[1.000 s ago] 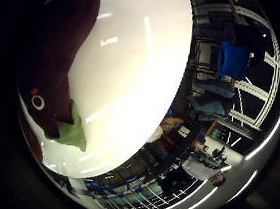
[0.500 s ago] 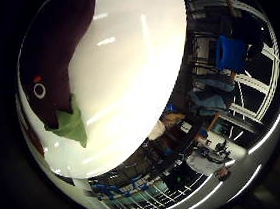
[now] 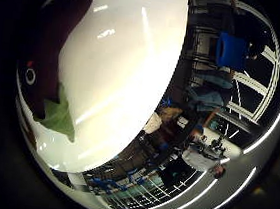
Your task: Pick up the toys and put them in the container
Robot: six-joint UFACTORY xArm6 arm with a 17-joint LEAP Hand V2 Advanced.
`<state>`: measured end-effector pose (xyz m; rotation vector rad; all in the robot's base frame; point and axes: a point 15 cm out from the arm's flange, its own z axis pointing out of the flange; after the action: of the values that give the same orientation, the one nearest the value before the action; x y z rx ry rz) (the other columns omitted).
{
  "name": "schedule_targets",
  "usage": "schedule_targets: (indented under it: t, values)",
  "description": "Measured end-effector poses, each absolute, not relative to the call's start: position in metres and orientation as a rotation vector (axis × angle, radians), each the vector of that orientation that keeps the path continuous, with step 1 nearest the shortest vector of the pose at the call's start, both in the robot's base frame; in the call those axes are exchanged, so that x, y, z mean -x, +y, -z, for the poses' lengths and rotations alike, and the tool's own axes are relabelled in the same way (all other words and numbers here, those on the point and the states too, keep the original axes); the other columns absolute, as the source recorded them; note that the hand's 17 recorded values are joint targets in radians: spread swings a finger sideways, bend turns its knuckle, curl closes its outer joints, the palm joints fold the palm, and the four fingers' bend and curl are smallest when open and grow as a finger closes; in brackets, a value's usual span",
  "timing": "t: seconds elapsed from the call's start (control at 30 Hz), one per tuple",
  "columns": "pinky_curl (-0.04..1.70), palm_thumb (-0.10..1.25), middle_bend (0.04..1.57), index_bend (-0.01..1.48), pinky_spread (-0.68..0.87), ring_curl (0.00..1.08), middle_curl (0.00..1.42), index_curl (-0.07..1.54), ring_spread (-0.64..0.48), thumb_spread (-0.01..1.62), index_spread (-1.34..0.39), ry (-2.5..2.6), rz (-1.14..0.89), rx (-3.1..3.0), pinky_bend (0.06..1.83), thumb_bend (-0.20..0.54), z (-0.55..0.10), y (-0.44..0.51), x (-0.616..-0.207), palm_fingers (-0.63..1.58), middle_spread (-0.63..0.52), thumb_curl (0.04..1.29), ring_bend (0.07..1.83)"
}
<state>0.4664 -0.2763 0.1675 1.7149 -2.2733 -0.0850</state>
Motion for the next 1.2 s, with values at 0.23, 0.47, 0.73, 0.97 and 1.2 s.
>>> schedule_targets:
  t: [0.23, 0.47, 0.73, 0.97, 1.2]
  values:
    - [0.24, 0.69, 0.43, 0.18, 0.29, 0.35, 0.48, 0.31, -0.08, 1.08, -0.18, -2.289, 0.086, -1.689, 0.69, -0.016, -0.167, -0.284, -0.462, 0.36, -0.15, 0.33, 0.65]
    - [0.31, 0.79, 0.6, 0.21, -0.29, 0.52, 0.69, 0.42, -0.37, 1.07, -0.31, -2.276, 0.07, -1.675, 0.91, -0.013, -0.168, -0.29, -0.459, 0.54, -0.33, 0.36, 0.99]
    - [0.69, 0.94, 0.81, 0.55, -0.33, 0.81, 1.13, 0.77, -0.42, 1.04, -0.52, -2.259, 0.015, -1.657, 1.53, -0.008, -0.176, -0.299, -0.458, 0.47, -0.54, 0.39, 1.4]
    - [0.9, 0.99, 1.12, 1.01, -0.22, 0.95, 1.34, 1.13, -0.38, 0.99, -0.57, -2.293, -0.11, -1.711, 1.64, -0.02, -0.192, -0.3, -0.463, 0.57, -0.58, 0.4, 1.53]
    - [1.04, 1.09, 1.25, 1.11, -0.16, 0.99, 1.33, 1.2, -0.34, 0.94, -0.5, -2.347, -0.308, -1.759, 1.59, -0.008, -0.237, -0.298, -0.46, 0.6, -0.52, 0.46, 1.54]
